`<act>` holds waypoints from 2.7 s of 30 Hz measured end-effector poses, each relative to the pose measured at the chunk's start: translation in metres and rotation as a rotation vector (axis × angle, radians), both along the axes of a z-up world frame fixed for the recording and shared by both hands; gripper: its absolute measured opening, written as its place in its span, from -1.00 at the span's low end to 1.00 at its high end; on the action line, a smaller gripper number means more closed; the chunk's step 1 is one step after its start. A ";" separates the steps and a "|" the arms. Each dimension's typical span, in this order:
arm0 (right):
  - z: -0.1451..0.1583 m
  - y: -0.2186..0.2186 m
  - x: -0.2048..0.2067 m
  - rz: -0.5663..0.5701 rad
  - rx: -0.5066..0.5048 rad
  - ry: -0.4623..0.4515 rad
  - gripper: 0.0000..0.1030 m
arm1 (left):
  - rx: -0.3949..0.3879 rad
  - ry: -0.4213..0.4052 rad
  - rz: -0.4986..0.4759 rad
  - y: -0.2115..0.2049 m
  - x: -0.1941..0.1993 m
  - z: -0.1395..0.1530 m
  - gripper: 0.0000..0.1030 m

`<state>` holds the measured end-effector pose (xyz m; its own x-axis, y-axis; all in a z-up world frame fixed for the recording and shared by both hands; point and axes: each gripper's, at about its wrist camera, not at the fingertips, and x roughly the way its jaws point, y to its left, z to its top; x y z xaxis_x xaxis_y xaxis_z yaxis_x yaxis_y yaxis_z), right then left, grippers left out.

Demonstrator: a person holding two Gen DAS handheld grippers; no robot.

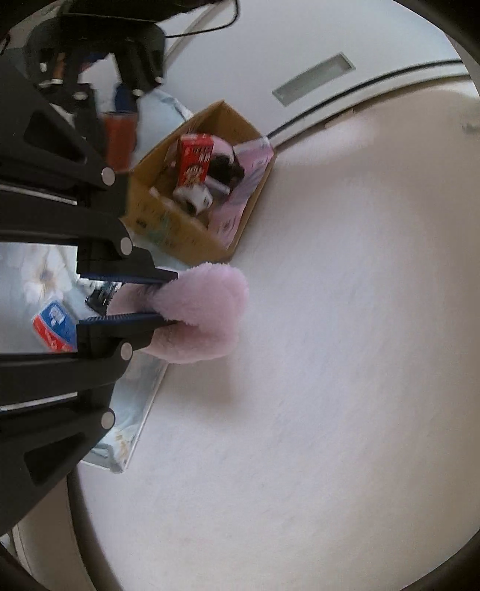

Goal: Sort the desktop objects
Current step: 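Carry the pink sock and black item with both tools over the box, then open both tools to drop the pink sock and black item into the box, then move both tools back to the items on the sheet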

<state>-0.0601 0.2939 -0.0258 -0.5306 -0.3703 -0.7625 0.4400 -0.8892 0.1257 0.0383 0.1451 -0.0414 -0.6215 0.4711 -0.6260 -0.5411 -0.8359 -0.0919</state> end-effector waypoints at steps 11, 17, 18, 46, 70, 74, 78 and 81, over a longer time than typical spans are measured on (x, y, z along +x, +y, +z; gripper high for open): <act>0.003 -0.091 -0.011 0.105 -0.007 -0.025 -0.74 | -0.019 -0.019 0.156 -0.113 -0.050 0.028 -0.65; -0.021 -0.133 -0.025 0.155 0.007 -0.088 -0.74 | -0.027 -0.049 0.225 -0.168 -0.077 0.020 -0.65; -0.026 -0.141 -0.027 0.164 0.016 -0.101 -0.74 | -0.033 -0.058 0.231 -0.175 -0.083 0.017 -0.65; -0.079 -0.196 -0.058 0.190 0.078 -0.226 0.98 | -0.074 -0.096 0.249 -0.221 -0.113 -0.010 1.00; -0.005 -0.072 -0.010 0.043 0.070 -0.191 0.98 | -0.065 -0.058 0.235 -0.190 -0.073 0.060 1.00; 0.012 -0.030 0.015 0.009 0.047 -0.135 0.98 | -0.052 -0.023 0.204 -0.162 -0.054 0.070 1.00; 0.010 0.000 0.030 -0.014 0.079 -0.133 0.98 | -0.068 0.011 0.154 -0.122 -0.033 0.075 1.00; 0.003 0.019 0.038 -0.029 0.094 -0.138 0.98 | -0.055 0.000 0.111 -0.093 -0.018 0.070 1.00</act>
<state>-0.0224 0.3126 -0.0230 -0.4282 -0.2800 -0.8592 0.3984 -0.9119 0.0986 0.0199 0.0523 0.0287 -0.6680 0.3647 -0.6486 -0.4451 -0.8944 -0.0445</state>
